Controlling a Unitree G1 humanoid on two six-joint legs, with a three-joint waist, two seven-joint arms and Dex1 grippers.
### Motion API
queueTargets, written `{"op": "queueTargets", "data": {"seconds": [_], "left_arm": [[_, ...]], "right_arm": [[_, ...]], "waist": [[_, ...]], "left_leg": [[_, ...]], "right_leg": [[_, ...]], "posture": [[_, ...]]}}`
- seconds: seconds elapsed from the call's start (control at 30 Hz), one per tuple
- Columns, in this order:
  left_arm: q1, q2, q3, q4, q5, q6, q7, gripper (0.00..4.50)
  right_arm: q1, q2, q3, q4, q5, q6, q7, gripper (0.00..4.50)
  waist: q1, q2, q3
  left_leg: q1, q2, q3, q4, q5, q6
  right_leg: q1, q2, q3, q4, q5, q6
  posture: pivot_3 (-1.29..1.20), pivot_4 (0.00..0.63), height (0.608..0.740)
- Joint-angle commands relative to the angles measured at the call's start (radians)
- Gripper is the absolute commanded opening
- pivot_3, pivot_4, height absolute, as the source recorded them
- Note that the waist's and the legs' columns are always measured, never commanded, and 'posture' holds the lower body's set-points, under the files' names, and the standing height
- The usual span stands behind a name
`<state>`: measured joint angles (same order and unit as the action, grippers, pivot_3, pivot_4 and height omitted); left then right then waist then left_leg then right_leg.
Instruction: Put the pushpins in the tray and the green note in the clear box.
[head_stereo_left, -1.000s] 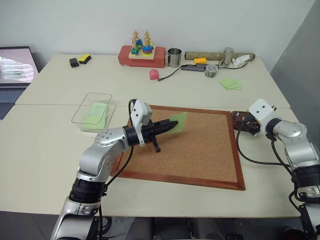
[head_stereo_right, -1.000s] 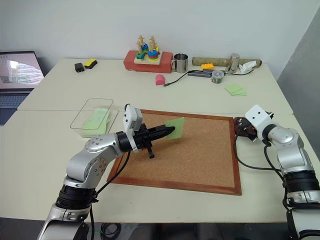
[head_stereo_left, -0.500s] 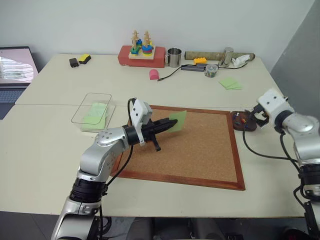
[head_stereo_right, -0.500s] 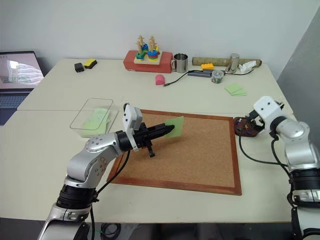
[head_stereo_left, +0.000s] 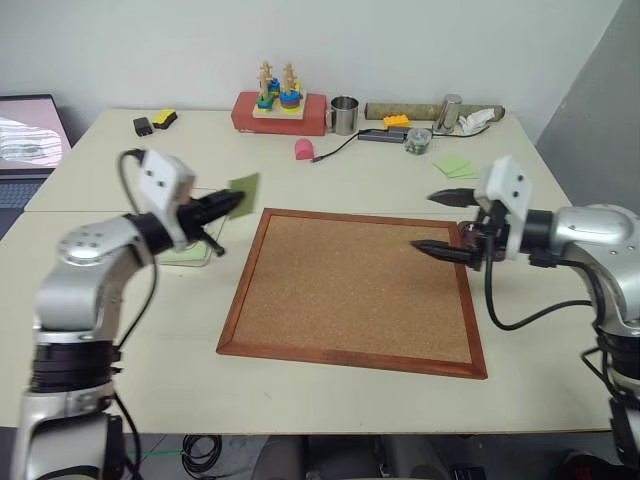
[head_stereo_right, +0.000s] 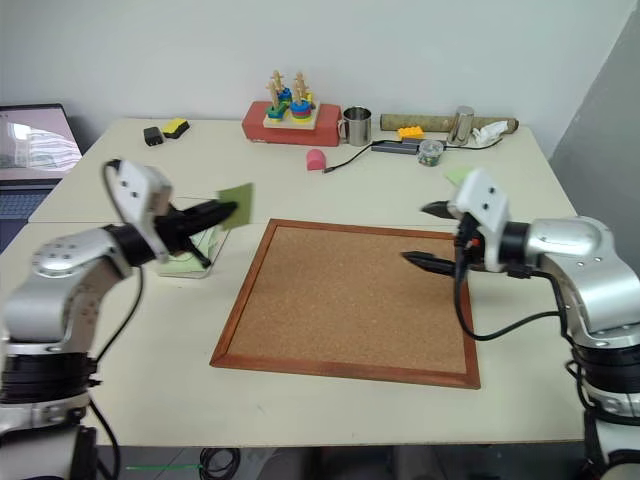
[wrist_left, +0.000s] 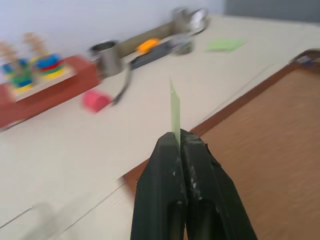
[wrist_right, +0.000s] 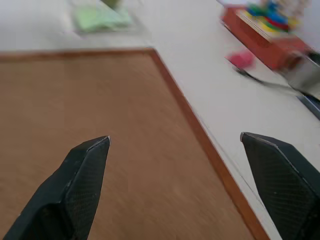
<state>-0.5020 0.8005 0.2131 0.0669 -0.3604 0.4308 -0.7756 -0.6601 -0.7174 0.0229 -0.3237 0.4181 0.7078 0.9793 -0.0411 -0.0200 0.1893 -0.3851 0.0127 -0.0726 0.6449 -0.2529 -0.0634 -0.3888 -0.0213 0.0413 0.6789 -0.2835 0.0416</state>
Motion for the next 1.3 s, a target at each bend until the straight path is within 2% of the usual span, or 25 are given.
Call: {"op": "queueTargets", "data": {"seconds": [0.03, 0.17, 0.37, 0.7, 0.87, 0.97, 1.0, 1.1, 1.13, 1.3], "left_arm": [[-0.041, 0.046, 0.042, 0.115, 0.06, -0.045, 0.048, 0.0], [-0.074, 0.057, 0.032, 0.257, 0.107, -0.079, 0.074, 0.0], [-0.112, 0.02, 0.007, 0.353, 0.141, -0.1, 0.101, 0.0], [-0.147, 0.002, 0.007, 0.392, 0.13, -0.086, 0.076, 1.71], [-0.133, 0.014, -0.038, 0.356, 0.173, -0.13, 0.044, 2.93], [-0.121, 0.022, -0.072, 0.343, 0.216, -0.174, 0.038, 3.46], [-0.12, 0.019, -0.073, 0.338, 0.217, -0.175, 0.037, 3.78], [-0.121, 0.004, -0.052, 0.311, 0.184, -0.141, 0.028, 4.33], [-0.12, 0.003, -0.049, 0.305, 0.178, -0.135, 0.026, 4.48], [-0.105, 0.018, 0.009, 0.233, 0.096, -0.066, -0.018, 4.48]], "right_arm": [[-0.052, 0.021, 0.012, -0.021, 0.037, 0.036, -0.013, 4.39], [-0.089, 0.056, 0.05, -0.016, 0.05, 0.046, -0.011, 4.39], [-0.105, 0.068, 0.075, -0.005, 0.041, 0.037, -0.015, 4.39], [-0.076, 0.054, 0.071, -0.033, 0.045, 0.05, -0.033, 4.5], [-0.069, 0.049, 0.069, -0.04, 0.045, 0.056, -0.036, 4.5], [-0.069, 0.047, 0.071, -0.038, 0.042, 0.057, -0.034, 4.5], [-0.069, 0.047, 0.072, -0.036, 0.041, 0.056, -0.034, 4.5], [-0.07, 0.044, 0.072, -0.034, 0.039, 0.054, -0.032, 4.5], [-0.07, 0.044, 0.072, -0.033, 0.039, 0.053, -0.032, 4.5], [-0.07, 0.03, 0.064, -0.024, 0.029, 0.041, -0.028, 4.5]], "waist": [[0.008, 0.0, 0.0], [0.015, -0.001, 0.0], [0.013, -0.001, 0.0], [0.008, -0.001, 0.0], [0.009, -0.001, 0.0], [0.008, -0.001, 0.0], [0.008, -0.001, 0.0], [0.008, -0.001, 0.0], [0.008, -0.001, 0.0], [0.008, -0.001, 0.0]], "left_leg": [[0.0, 0.0, 0.0, 0.0, 0.0, 0.0], [-0.005, -0.001, -0.002, 0.0, 0.0, 0.0], [-0.016, -0.001, -0.002, 0.001, 0.0, 0.0], [-0.016, 0.0, -0.001, 0.001, 0.0, 0.0], [-0.016, 0.0, -0.001, 0.001, 0.0, 0.0], [-0.016, 0.0, -0.001, 0.001, 0.0, 0.0], [-0.016, 0.0, -0.001, 0.001, 0.0, 0.0], [-0.016, 0.0, -0.001, 0.001, 0.0, 0.0], [-0.016, 0.0, -0.001, 0.001, 0.0, 0.0], [-0.016, 0.0, -0.001, 0.001, 0.0, 0.0]], "right_leg": [[0.0, 0.0, 0.0, 0.0, 0.0, 0.0], [-0.002, -0.001, -0.002, -0.002, 0.0, 0.0], [-0.016, -0.001, -0.002, 0.002, 0.0, -0.001], [-0.016, -0.001, -0.002, 0.003, 0.0, -0.001], [-0.016, -0.001, -0.002, 0.003, 0.0, -0.001], [-0.016, -0.001, -0.001, 0.003, 0.0, -0.001], [-0.016, -0.001, -0.001, 0.003, 0.0, -0.001], [-0.016, -0.001, -0.001, 0.003, 0.0, -0.001], [-0.016, -0.001, -0.001, 0.003, 0.0, -0.001], [-0.016, -0.001, -0.001, 0.003, 0.0, -0.001]], "posture": [[0.0, 0.15, 0.74], [0.0, 0.15, 0.74], [0.0, 0.15, 0.74], [0.0, 0.15, 0.74], [0.0, 0.15, 0.74], [0.0, 0.15, 0.74], [0.0, 0.15, 0.74], [0.0, 0.15, 0.74], [0.0, 0.15, 0.74], [0.0, 0.15, 0.74]]}}
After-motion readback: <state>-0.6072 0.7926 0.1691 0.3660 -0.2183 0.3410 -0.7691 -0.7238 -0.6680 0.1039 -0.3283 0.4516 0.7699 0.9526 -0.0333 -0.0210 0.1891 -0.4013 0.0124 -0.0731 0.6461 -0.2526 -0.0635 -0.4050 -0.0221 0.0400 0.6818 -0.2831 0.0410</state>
